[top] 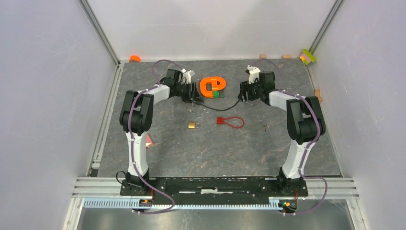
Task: Unlock with the key
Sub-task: Place the lock at the center of the board.
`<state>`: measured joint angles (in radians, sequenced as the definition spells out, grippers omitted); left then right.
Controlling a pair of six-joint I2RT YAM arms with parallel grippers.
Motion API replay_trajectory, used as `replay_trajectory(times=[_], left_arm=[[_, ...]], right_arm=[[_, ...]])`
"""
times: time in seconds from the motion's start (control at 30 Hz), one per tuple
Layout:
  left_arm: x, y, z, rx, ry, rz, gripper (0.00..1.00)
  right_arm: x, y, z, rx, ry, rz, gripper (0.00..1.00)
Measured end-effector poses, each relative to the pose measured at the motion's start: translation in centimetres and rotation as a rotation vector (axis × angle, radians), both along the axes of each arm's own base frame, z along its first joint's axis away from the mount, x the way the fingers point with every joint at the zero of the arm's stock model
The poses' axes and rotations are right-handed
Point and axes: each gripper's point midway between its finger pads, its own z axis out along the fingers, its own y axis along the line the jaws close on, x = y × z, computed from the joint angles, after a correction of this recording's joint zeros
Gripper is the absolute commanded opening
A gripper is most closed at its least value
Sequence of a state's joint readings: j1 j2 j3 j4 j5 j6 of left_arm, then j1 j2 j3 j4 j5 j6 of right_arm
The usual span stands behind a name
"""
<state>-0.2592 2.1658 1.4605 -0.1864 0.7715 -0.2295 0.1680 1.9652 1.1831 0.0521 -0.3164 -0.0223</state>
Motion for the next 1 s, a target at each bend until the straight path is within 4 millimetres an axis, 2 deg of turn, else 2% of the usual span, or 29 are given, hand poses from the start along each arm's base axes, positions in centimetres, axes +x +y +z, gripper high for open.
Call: replay_trajectory(times=[0.1,0.23,0.37,0.47,0.53,0.63,0.73,0.8,0.87,0.93,1.0], left_arm=[[0.4,0.3,-0.2,0.022,-0.022,0.005,0.64],[0.9,0.9,-0.2,0.064,-0.064,0.014,0.68],[1.9,2.0,1.7,0.124,-0.152,0.038,0.70],[3.0,3.1,5.1,0.164,-0.266,0.072,0.72],[3.3,4.3,8.0,0.188,-0.347,0.108,0.77],[3.3,6.8,12.5,0.223,-0.464,0.191,0.99],[2.5,9.5,16.1,0.249,-0.550,0.273,1.00],[1.5,10.9,17.2,0.256,-0.574,0.308,1.00],[0.2,12.1,17.2,0.262,-0.568,0.326,1.00],[-1.1,12.7,16.3,0.259,-0.540,0.316,1.00],[-2.8,13.2,14.7,0.238,-0.484,0.296,1.00]], right_arm=[[-0.2,-0.9,2.0,0.018,-0.048,-0.008,0.74],[-0.5,-1.7,6.2,0.017,-0.156,-0.005,0.75],[-2.0,-2.1,10.9,-0.003,-0.289,0.017,0.78],[-3.5,-2.6,13.7,-0.028,-0.382,0.031,0.84],[-4.8,-3.0,15.1,-0.052,-0.436,0.040,0.97],[-6.9,-3.8,16.9,-0.099,-0.515,0.048,0.98],[-8.7,-4.7,18.8,-0.141,-0.586,0.031,0.98],[-9.7,-5.4,19.6,-0.165,-0.621,0.011,0.98],[-10.7,-6.2,19.7,-0.193,-0.642,-0.014,0.98],[-11.4,-6.8,18.9,-0.224,-0.631,-0.023,0.98],[-12.0,-7.4,17.2,-0.268,-0.578,-0.016,0.99]])
